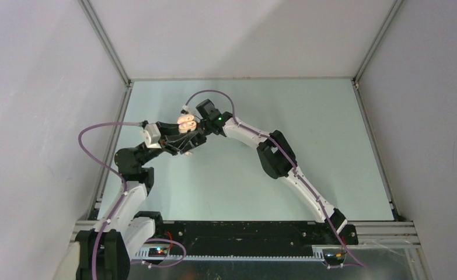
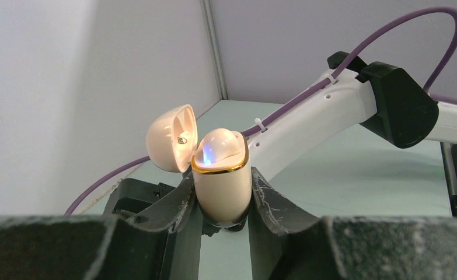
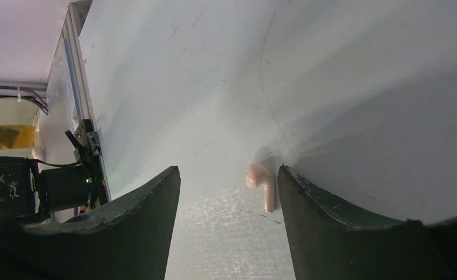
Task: Insert the wireless bluetooth earbuds into the charging case
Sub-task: Adjust the left earbud at the center of the board.
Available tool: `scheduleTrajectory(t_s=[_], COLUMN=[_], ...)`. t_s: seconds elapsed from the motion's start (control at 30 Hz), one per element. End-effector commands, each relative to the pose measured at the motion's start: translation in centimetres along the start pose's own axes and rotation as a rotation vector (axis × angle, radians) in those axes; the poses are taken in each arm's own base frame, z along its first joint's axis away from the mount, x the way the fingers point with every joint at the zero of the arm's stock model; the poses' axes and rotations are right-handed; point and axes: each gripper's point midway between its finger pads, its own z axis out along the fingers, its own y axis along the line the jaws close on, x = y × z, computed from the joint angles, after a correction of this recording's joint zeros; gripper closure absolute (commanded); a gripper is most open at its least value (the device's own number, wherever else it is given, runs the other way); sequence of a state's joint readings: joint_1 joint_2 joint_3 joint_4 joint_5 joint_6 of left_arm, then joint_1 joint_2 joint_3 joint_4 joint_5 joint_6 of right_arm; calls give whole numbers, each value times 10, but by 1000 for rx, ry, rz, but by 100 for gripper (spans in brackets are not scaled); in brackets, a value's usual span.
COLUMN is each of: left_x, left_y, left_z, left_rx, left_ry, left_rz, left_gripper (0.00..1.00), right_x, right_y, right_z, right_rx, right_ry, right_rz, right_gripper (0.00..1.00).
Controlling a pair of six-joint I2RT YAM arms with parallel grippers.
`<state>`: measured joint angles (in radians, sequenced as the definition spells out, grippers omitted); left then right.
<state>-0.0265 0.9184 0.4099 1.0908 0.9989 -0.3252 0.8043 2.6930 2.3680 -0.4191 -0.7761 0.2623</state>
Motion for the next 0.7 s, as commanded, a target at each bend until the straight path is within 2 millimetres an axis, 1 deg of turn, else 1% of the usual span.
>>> scheduleTrajectory(t_s=[0.0,0.03,0.13,0.2,0.27,0.33,0.47,0.53,0.57,0.6,0.67], left_x=[-23,-24,-24,-24,-24,-25,-25,-26,-25,-26,-26], left_y=[3,2,3,3,3,4,4,4,4,4,4], left_z=[4,4,4,4,4,4,4,4,4,4,4], left_rx=[0,1,-4,-6,-5,-5,-5,-6,-5,-6,-10], left_ry=[-44,-45,-47,-47,-49,-51,-52,-54,-54,-54,-56], left_rz=[57,58,59,56,57,55,54,55,54,54,55], left_gripper=[89,89,89,89,89,88,88,88,88,88,88], right_x=[7,8,11,14,17,23,32,39,46,48,60], right_y=[-2,-2,-7,-9,-11,-15,-22,-22,-21,-20,-17], right_z=[10,10,12,13,13,11,0,-7,-12,-15,-21], right_rx=[17,20,37,48,59,82,147,167,182,187,200], right_ry=[17,20,26,32,40,62,94,105,118,120,143], right_rz=[4,4,15,19,24,31,23,13,18,8,9], right_gripper=[35,38,40,45,48,51,54,55,56,58,61])
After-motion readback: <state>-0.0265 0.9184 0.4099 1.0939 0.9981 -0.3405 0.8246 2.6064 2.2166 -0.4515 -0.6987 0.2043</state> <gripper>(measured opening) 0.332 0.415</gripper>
